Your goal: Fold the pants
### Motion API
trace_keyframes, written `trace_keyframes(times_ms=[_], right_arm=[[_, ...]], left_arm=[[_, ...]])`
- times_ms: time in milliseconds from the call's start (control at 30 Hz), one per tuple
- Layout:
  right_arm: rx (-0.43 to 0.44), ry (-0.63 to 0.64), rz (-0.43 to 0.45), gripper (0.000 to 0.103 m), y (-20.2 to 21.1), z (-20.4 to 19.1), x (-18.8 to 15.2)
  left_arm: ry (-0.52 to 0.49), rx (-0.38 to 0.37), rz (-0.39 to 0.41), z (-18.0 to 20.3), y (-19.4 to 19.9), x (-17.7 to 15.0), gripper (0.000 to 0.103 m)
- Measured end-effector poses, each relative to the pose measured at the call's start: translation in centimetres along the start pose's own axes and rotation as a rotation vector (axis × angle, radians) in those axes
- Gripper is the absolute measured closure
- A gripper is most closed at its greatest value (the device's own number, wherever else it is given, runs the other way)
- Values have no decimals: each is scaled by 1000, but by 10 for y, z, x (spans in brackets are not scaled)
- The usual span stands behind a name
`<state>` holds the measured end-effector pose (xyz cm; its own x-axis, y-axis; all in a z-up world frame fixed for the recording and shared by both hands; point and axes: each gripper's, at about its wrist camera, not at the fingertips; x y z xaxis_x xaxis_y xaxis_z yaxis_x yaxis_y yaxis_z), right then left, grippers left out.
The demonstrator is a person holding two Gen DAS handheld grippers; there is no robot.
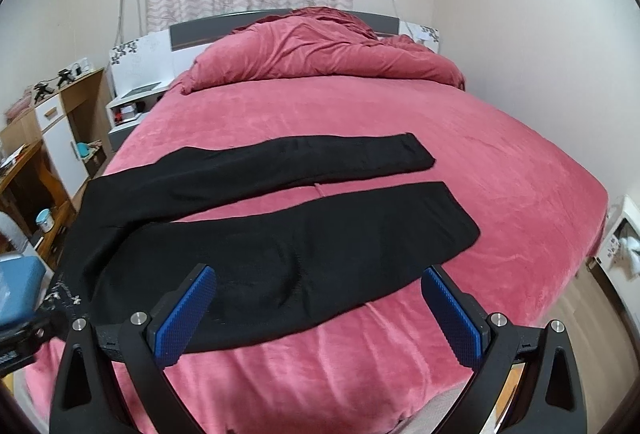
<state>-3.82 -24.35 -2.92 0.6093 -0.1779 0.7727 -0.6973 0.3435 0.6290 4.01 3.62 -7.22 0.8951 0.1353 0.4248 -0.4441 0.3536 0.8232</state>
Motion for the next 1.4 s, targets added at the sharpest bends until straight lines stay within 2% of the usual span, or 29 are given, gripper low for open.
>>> trace_keyframes(times_ms=[100, 200, 333, 433, 467, 600, 700, 900, 967, 1033, 1233, 1367, 1400], right_arm=[[-40, -20, -26, 0, -13, 18, -4], [-55, -41, -59, 0, -25, 32, -10], [-56, -56, -103, 0, -42, 45, -20], [3, -62, -134, 0, -58, 56, -28], [19, -62, -140, 0, -63, 59, -31], [51, -57, -182, 0, -89, 81, -42], [82, -113, -213, 0, -106, 104, -47], [109, -192, -262, 1, -137, 145, -51], [161, -247, -278, 14, -147, 160, -51], [195, -299, -286, 21, -156, 172, -50], [302, -471, -282, 37, -189, 197, -51], [348, -630, -280, 42, -218, 215, -54], [352, -663, -272, 43, -223, 219, -55]], left_arm=[[104, -23, -36, -22, -14, -3, 25], [151, -19, -71, -35, -26, -2, 26], [202, -83, -112, -53, -38, -2, 26], [230, -94, -40, -68, -28, 1, 26], [251, -86, 30, -75, -20, 3, 26], [311, -34, 183, -102, -2, 9, 26], [327, 17, 179, -117, -7, 11, 26], [436, -25, 148, -149, -23, 10, 27], [478, -50, 155, -155, -31, 11, 27], [496, -45, 169, -160, -39, 9, 28], [547, -56, 218, -170, -43, 8, 41], [597, -137, 183, -173, -54, 11, 42], [621, -178, 165, -172, -60, 11, 42]])
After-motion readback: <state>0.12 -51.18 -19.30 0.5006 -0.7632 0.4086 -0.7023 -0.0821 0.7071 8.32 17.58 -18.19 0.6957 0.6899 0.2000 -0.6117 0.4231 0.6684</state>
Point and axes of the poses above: each gripper's, at about its wrist camera, not at the fingertips, and y roughly against the way its jaws point, z to its right, x to its top, and after that the axes turned 4 degrees about y, right-handed
